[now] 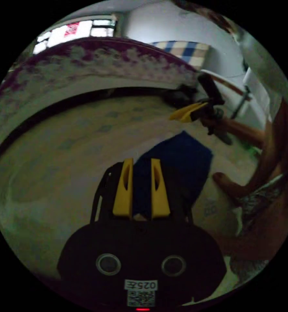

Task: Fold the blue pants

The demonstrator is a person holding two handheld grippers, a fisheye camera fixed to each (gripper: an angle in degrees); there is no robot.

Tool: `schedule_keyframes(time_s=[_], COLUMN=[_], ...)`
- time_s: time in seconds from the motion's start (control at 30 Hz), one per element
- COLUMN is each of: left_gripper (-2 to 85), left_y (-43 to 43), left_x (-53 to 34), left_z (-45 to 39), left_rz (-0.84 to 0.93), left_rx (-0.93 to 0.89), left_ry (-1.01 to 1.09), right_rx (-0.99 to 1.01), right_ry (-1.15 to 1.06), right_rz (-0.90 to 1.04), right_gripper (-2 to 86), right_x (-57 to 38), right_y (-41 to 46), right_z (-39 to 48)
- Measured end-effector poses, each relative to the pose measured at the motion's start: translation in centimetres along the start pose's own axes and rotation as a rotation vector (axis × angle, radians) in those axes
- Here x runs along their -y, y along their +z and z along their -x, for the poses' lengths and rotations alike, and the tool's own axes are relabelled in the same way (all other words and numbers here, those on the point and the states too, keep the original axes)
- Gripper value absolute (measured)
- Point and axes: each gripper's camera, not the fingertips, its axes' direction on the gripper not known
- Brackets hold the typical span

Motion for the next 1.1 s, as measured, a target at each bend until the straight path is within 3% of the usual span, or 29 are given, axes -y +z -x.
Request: schedule_keyframes(time_s=[0.07, 0.17, 0.3, 0.57, 0.83, 0.93, 1.0, 1.1], left_gripper=[6.7, 7.9, 9.2, 10.6, 8.3, 4.8, 1.7, -0.3], left_y=[3.8, 11.4, 23.8, 35.7, 36.3, 36.7, 36.0, 35.2], left_x=[3.2, 8.4, 14.0, 13.4, 10.8, 8.3, 6.3, 5.0], left_z=[-0.7, -5.7, -15.1, -27.8, -31.7, -33.0, -33.9, -34.7], left_rz=[0.051, 0.053, 0.297, 0.726, 0.714, 0.792, 0.776, 0.785], left_rx=[-0.259, -0.368, -0.604, -0.687, -0.715, -0.787, -0.797, -0.800], left_ry=[0.128, 0.348, 0.578, 0.918, 1.016, 1.046, 1.118, 1.194], right_rx=[-0.114, -0.179, -0.137, -0.078, 0.029, 0.025, 0.051, 0.069], right_ry=[0.195, 0.564, 0.873, 0.921, 0.935, 0.955, 0.980, 0.973], right_rz=[-0.042, -0.056, -0.207, -0.265, -0.261, -0.263, -0.241, -0.217], right_gripper=[17.5, 17.7, 17.8, 17.0, 14.2, 10.8, 2.6, 0.5], right_x=[-5.0, -14.6, -25.2, -30.1, -32.7, -33.5, -34.1, -34.6], right_y=[-4.4, -9.7, -15.3, -21.0, -25.6, -27.1, -28.1, -29.4], right_z=[-1.9, -4.9, -5.5, -6.6, -5.7, -5.7, -5.9, -5.8])
